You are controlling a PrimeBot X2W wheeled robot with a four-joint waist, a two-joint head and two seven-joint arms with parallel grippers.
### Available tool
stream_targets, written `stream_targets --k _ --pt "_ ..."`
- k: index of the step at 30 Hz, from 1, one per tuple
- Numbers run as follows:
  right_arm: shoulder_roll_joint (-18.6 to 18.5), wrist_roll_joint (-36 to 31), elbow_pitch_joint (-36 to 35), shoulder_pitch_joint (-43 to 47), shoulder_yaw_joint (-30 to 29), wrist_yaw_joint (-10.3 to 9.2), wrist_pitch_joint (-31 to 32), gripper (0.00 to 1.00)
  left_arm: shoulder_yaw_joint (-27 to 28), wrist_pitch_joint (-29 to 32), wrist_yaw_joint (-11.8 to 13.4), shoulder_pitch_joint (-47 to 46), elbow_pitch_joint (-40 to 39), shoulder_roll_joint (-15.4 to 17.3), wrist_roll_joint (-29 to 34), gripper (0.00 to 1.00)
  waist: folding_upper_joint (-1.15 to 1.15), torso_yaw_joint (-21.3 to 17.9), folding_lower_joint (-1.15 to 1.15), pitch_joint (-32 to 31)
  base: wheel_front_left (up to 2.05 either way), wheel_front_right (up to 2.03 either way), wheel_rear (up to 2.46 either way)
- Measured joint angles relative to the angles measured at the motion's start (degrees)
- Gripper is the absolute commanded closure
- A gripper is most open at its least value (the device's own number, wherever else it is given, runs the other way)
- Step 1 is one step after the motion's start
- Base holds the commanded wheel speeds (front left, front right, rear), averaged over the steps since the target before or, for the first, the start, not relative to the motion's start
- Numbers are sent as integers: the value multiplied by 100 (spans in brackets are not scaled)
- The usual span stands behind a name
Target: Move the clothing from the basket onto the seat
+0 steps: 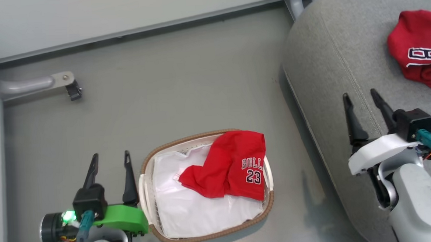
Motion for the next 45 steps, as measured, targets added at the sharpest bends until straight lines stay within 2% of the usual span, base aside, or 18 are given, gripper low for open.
stream_targets --k 7,21,33,42,45 --pt "163 78 -138 287 318 0 0 0 501 1 60 360 -104 -3 -1 0 0 290 0 -399 0 0 0" --pt "294 136 -129 1088 361 0 0 0 616 1 -308 1048 -187 -8 -325 0 0 516 0 -1058 0 0 0" --pt "275 178 -243 931 371 0 0 0 244 1 -474 922 30 -10 -523 0 0 425 0 -861 0 0 0" --pt "181 267 -700 268 364 0 0 0 -479 1 -591 101 535 -11 -691 0 0 241 0 -268 0 0 0" --pt "156 331 -892 4 365 0 0 0 -791 1 -705 -296 832 -14 -818 0 0 145 0 -3 0 0 0"
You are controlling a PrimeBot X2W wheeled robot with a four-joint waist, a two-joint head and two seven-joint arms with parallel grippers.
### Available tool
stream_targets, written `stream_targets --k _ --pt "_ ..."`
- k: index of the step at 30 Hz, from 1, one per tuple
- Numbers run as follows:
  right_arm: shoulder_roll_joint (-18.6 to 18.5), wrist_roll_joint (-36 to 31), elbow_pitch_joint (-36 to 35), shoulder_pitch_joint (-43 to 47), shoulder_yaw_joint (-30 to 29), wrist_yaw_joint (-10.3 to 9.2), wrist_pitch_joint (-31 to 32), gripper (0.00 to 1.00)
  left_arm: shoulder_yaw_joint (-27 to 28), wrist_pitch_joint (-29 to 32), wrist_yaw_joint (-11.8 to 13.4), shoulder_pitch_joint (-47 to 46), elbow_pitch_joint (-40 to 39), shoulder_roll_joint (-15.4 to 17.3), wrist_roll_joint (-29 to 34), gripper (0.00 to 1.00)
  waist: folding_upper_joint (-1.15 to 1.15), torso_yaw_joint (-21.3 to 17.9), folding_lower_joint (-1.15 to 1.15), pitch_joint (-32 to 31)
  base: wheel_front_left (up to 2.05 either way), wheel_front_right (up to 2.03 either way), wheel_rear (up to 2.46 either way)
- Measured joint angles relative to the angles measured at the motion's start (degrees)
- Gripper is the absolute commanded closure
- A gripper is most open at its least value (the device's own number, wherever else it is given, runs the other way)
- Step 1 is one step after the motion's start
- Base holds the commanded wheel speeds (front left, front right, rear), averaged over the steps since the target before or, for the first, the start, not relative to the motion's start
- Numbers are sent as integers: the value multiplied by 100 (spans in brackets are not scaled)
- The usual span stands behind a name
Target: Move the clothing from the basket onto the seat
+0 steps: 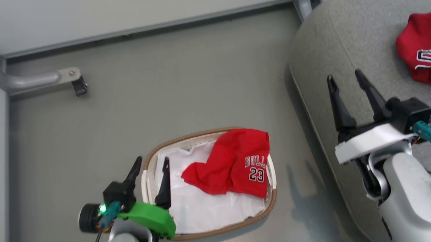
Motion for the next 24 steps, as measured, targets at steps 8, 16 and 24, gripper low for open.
stream_targets --k 8,16,24 --pt "-43 157 -541 -603 -71 0 0 0 -789 0 -174 -1209 1029 -12 -282 0 0 -289 0 822 0 0 0" --pt "-2 261 -994 -1079 -170 0 0 0 -1585 0 -235 -2323 2281 -15 -522 0 0 -593 0 1674 0 0 0" --pt "8 301 -1261 -1333 -202 0 0 0 -2674 65 -245 -3271 3050 -18 -1155 0 0 -899 0 2462 0 0 0"
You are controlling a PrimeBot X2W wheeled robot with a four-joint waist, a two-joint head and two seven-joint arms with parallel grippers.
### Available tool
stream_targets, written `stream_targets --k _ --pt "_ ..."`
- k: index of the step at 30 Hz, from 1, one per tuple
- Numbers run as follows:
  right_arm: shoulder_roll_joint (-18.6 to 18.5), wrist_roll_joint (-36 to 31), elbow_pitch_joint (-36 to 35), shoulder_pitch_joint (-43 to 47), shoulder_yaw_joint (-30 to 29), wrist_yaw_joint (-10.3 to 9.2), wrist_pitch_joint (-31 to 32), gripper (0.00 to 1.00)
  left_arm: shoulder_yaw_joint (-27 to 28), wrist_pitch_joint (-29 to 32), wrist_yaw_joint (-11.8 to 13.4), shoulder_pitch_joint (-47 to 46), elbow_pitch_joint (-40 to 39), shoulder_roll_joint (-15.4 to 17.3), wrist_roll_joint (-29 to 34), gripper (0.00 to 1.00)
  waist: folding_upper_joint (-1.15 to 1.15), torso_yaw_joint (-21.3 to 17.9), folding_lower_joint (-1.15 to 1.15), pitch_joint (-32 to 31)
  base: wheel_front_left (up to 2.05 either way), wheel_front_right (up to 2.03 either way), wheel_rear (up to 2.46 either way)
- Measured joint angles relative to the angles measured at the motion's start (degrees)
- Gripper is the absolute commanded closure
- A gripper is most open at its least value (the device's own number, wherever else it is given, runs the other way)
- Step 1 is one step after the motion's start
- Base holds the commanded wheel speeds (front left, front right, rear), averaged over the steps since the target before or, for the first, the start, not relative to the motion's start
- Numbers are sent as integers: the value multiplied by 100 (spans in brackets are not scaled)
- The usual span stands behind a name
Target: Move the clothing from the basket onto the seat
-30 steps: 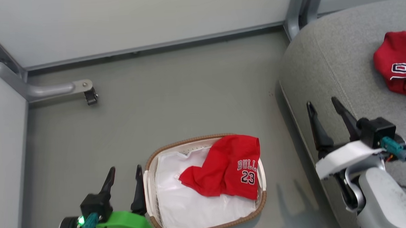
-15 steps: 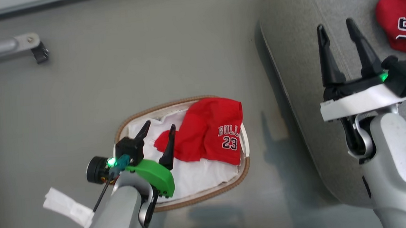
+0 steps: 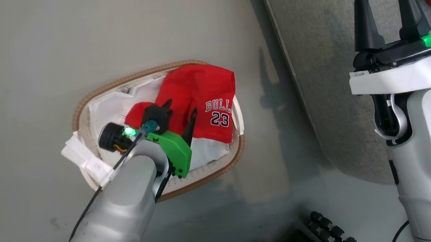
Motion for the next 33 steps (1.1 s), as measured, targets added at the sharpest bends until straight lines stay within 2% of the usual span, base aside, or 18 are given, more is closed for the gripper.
stream_targets --k 8,15,27,33 --pt "63 0 -121 -72 -16 0 0 0 -794 77 -1 -734 218 7 -658 0 0 -315 0 558 0 0 0" --pt "109 -2 -155 -75 -21 0 0 0 -1266 186 7 -1149 471 2 -962 0 0 -563 0 852 0 0 0" --pt "176 -40 -180 -77 -41 0 0 0 -1737 361 566 -1451 1079 3 -1059 0 0 -739 0 1183 0 0 0" --pt "202 -45 -207 -77 -53 0 0 0 -1898 459 635 -1508 1154 5 -1148 0 0 -738 0 1263 0 0 0"
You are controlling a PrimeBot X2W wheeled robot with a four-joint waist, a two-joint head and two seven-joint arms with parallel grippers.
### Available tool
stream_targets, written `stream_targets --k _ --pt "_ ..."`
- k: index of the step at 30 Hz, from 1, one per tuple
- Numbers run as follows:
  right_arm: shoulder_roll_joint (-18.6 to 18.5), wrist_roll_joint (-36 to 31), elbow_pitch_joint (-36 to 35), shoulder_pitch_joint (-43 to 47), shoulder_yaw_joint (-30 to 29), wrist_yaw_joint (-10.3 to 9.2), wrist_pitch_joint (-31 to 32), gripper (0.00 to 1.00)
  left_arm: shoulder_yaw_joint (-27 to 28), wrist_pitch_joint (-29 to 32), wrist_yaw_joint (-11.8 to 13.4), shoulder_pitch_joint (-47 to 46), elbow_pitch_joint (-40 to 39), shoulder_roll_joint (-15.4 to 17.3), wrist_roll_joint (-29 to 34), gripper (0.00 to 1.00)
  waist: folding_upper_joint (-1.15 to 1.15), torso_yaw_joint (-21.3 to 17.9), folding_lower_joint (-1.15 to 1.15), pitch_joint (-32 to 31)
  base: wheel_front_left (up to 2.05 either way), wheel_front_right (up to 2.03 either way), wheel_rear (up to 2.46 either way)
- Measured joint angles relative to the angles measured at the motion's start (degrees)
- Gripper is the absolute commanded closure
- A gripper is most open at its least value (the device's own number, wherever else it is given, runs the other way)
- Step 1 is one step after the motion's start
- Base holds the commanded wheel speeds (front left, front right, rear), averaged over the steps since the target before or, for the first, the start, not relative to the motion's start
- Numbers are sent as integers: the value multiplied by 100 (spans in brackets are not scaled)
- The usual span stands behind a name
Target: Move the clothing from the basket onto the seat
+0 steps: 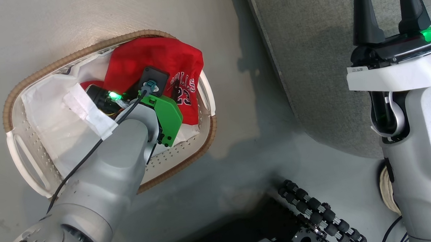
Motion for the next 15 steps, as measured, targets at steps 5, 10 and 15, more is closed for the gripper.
stream_targets --k 5,10,15 --pt "0 -2 -16 0 -30 0 0 0 -196 151 -15 -26 -15 0 -47 0 0 22 0 51 0 0 0" --pt "1 -4 -19 3 -58 0 0 0 -292 172 -24 -58 -31 0 -182 90 0 39 0 75 0 0 0" --pt "42 0 27 -5 -76 0 0 0 -369 12 -59 -60 -26 0 -265 100 0 47 0 55 0 0 0"
